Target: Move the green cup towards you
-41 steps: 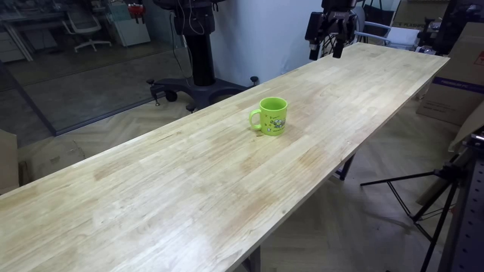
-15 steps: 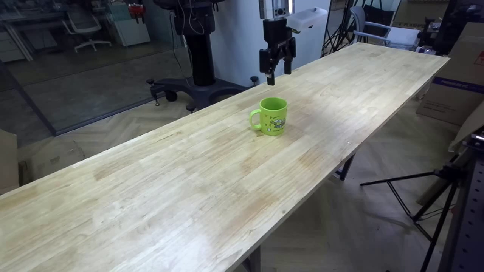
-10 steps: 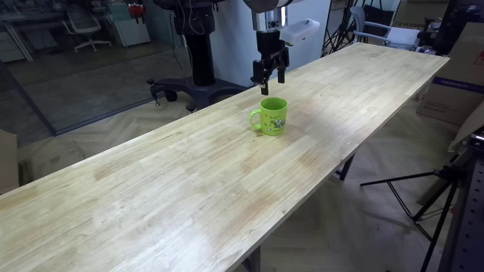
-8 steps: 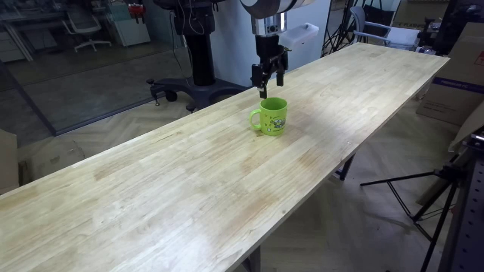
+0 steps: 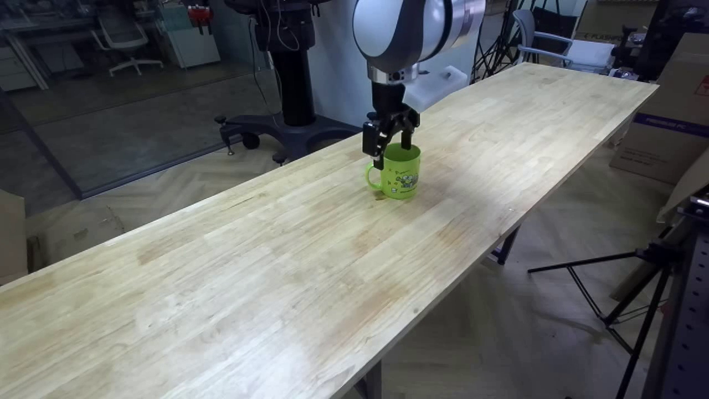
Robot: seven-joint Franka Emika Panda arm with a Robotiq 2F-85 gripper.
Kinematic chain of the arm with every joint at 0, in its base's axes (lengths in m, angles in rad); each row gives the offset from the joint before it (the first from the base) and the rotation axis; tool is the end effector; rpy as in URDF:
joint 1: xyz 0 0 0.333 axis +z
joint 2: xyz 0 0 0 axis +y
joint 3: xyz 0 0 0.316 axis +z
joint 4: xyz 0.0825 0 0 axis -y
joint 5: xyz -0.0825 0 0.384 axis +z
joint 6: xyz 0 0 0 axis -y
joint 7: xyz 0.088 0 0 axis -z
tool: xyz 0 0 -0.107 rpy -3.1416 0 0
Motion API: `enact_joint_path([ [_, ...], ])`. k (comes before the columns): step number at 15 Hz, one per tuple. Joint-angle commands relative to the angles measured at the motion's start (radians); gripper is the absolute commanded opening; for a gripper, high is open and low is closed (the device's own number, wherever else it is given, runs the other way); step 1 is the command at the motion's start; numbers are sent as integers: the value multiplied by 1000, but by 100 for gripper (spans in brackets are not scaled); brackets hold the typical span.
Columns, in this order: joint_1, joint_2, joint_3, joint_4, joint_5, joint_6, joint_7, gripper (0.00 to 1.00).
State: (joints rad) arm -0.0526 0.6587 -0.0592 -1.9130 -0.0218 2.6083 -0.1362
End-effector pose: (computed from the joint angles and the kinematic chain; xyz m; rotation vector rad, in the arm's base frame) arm 0.6236 -0.0684 0.1505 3.0883 0.0865 0.0483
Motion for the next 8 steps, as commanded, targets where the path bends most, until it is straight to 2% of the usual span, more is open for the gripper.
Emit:
enact_joint_path([
  [1,30,-41,-15,-86,-19,74,85,100],
  [4,43,-40,-22,-101,-23,98,101,100],
  [5,41,-37,-20,-103,-22,108,97,75],
  [6,40,-35,-19,-105,-24,120,93,75],
  [8,42,-39,-22,-114,-25,139,94,60],
])
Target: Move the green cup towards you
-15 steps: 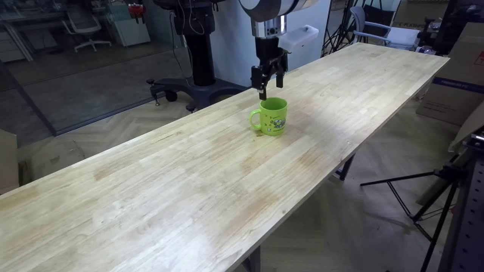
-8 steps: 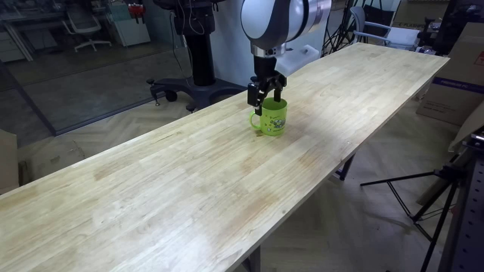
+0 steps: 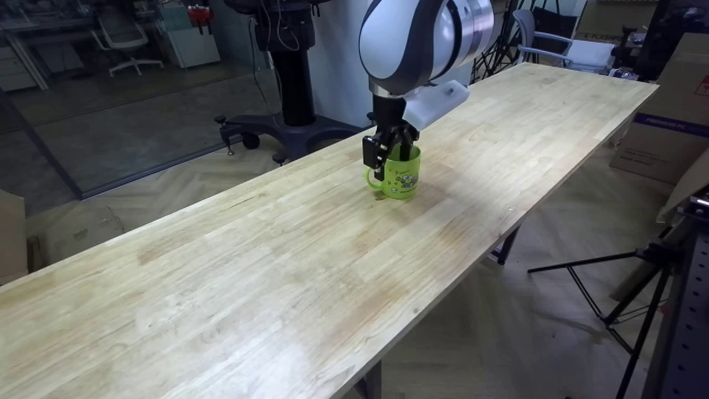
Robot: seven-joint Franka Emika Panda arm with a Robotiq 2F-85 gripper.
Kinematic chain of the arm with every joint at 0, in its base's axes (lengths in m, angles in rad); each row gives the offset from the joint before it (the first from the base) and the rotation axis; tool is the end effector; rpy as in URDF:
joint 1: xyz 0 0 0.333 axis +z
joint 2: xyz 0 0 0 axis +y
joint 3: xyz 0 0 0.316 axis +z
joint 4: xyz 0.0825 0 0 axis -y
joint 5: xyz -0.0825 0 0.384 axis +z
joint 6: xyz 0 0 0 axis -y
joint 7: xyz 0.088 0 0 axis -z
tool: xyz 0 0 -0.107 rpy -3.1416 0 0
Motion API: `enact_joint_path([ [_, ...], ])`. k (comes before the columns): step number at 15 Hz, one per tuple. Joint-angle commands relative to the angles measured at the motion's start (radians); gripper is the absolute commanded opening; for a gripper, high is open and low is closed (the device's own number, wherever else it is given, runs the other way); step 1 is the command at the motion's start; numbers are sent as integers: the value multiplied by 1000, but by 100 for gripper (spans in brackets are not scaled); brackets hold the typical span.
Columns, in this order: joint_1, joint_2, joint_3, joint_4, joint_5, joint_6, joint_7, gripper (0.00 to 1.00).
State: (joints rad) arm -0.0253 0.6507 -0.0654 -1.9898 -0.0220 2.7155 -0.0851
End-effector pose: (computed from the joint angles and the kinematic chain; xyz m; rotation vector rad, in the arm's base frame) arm 0.6075 -0.0540 0.1379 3.0839 0.0446 0.1101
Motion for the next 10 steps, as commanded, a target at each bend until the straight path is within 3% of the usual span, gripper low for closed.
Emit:
enact_joint_path([
  [1,17,-32,-18,-40,-27,38,44,53],
  [8,-1,-41,11,-47,-66,48,-43,5],
  [10,-12,-42,28,-44,-86,43,-94,0],
])
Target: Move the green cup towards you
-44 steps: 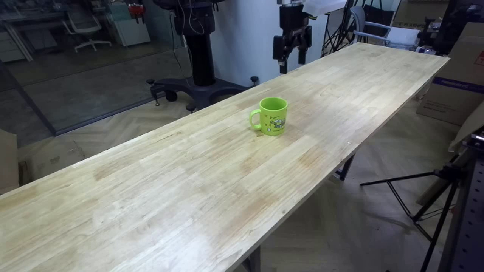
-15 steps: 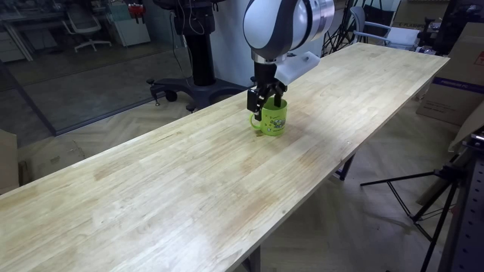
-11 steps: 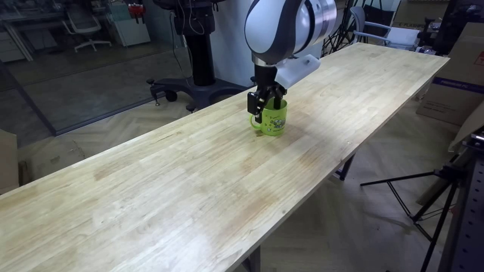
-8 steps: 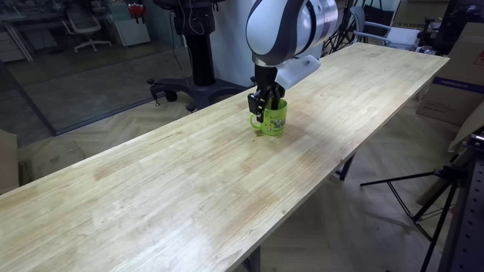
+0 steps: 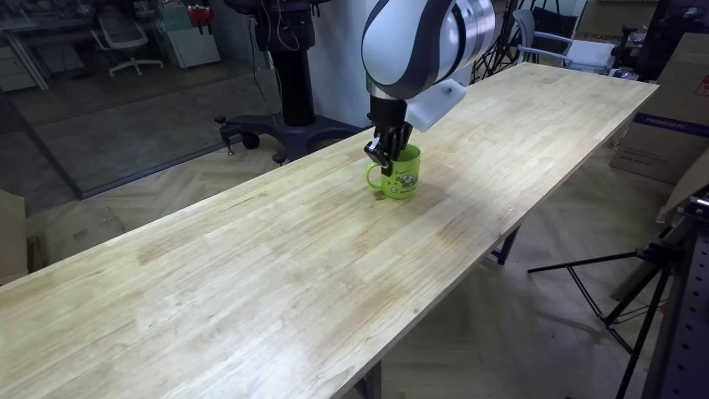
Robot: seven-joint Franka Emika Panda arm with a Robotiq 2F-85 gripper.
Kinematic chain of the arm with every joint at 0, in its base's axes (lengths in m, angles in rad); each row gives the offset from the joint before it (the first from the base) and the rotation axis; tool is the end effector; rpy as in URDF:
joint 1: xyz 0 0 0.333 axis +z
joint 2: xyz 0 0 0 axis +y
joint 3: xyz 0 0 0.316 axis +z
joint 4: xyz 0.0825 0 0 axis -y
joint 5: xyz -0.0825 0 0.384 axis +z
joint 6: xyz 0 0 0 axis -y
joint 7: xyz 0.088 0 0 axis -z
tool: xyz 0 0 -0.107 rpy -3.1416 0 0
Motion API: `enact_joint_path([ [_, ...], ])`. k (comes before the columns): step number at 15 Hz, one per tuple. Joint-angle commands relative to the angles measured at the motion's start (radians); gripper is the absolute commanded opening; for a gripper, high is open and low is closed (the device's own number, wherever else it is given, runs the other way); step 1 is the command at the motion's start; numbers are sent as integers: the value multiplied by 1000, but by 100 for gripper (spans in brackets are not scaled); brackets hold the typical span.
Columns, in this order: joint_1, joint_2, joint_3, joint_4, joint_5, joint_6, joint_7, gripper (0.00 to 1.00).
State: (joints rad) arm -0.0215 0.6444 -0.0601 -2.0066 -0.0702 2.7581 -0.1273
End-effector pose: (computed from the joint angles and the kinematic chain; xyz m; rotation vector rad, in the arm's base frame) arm 0.6067 -0.0463 0.1398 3.0560 0.1888 0.1529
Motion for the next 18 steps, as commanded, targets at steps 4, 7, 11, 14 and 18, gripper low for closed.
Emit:
enact_joint_path([
  [4,-40,-31,62,-14,-77,-6,-179,2],
  [7,-37,-28,87,-6,-88,1,-216,2],
  [11,-28,-44,150,-47,-46,7,-189,2],
  [14,-38,-69,203,-110,19,37,-155,2],
  [18,-64,-129,292,-256,188,112,-91,2],
])
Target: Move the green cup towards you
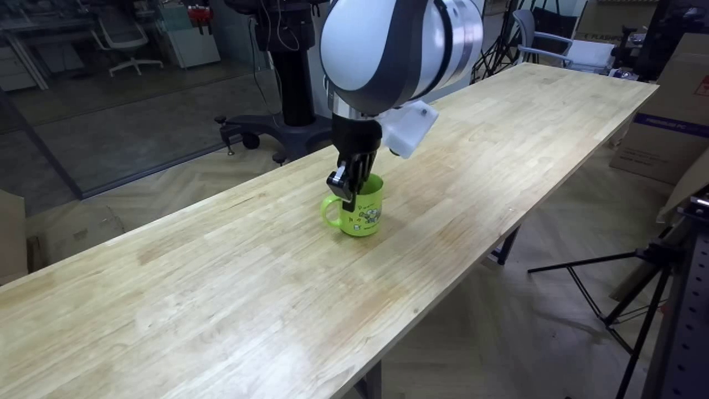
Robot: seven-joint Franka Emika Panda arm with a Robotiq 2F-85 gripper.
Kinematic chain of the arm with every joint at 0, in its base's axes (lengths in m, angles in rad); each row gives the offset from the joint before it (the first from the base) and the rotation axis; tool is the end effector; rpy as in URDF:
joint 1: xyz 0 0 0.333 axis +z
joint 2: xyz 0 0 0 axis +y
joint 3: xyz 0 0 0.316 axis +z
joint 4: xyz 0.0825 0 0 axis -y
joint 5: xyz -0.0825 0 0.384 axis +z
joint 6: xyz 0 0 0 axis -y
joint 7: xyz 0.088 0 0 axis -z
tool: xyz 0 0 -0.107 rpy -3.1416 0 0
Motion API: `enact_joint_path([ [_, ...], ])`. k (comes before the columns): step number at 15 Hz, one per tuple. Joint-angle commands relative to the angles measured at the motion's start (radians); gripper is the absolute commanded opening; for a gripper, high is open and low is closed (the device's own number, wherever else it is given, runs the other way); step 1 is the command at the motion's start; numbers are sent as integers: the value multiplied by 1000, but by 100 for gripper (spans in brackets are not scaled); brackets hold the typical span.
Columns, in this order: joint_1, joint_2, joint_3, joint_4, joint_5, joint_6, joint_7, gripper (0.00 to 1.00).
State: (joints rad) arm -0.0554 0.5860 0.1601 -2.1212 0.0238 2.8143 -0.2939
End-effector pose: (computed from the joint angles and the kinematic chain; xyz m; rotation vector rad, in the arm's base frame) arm 0.5770 0.0609 0.1441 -3.0062 -0.5240 -0.1861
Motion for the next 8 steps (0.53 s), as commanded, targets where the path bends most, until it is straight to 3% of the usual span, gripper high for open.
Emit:
enact_joint_path([
  [1,-30,-90,90,-179,134,75,96,2],
  [4,-44,-124,146,-268,244,121,153,2],
  [7,-114,-138,214,-303,324,146,117,2],
  [8,-138,-142,228,-310,340,150,107,35],
])
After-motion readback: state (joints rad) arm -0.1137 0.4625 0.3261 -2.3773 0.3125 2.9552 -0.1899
